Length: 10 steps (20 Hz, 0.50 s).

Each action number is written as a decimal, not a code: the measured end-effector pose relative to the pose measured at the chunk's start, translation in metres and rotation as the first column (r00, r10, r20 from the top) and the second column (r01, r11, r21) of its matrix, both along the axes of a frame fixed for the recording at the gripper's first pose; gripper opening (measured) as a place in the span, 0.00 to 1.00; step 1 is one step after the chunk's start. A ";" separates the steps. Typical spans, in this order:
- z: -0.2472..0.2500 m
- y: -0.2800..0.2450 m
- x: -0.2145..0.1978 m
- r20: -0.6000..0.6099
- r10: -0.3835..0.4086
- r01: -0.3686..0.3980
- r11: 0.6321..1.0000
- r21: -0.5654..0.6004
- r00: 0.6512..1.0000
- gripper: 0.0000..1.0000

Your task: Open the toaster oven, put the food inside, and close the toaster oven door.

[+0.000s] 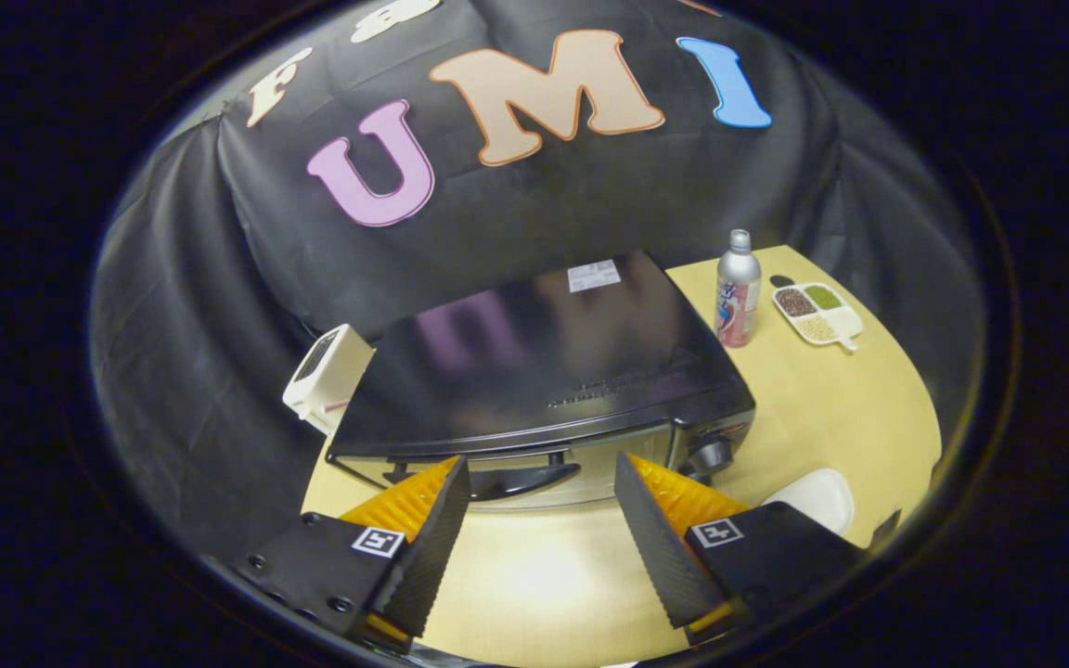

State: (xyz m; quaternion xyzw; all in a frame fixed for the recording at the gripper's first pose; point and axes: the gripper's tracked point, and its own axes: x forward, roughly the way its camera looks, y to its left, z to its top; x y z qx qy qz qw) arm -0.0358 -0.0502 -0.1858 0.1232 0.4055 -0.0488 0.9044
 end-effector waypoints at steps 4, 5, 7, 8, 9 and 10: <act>0.041 -0.023 0.014 0.129 -0.004 0.007 1.000 -0.027 0.992 0.96; 0.057 -0.031 0.020 0.177 0.002 0.006 0.999 -0.045 0.984 0.96; 0.092 -0.043 0.031 0.284 0.021 0.001 0.997 -0.078 0.959 0.96; 0.110 -0.050 0.037 0.337 0.032 0.001 0.995 -0.098 0.941 0.96; 0.129 -0.059 0.042 0.388 0.046 0.004 0.992 -0.126 0.921 0.96; 0.147 -0.066 0.045 0.428 0.063 0.006 0.988 -0.156 0.902 0.96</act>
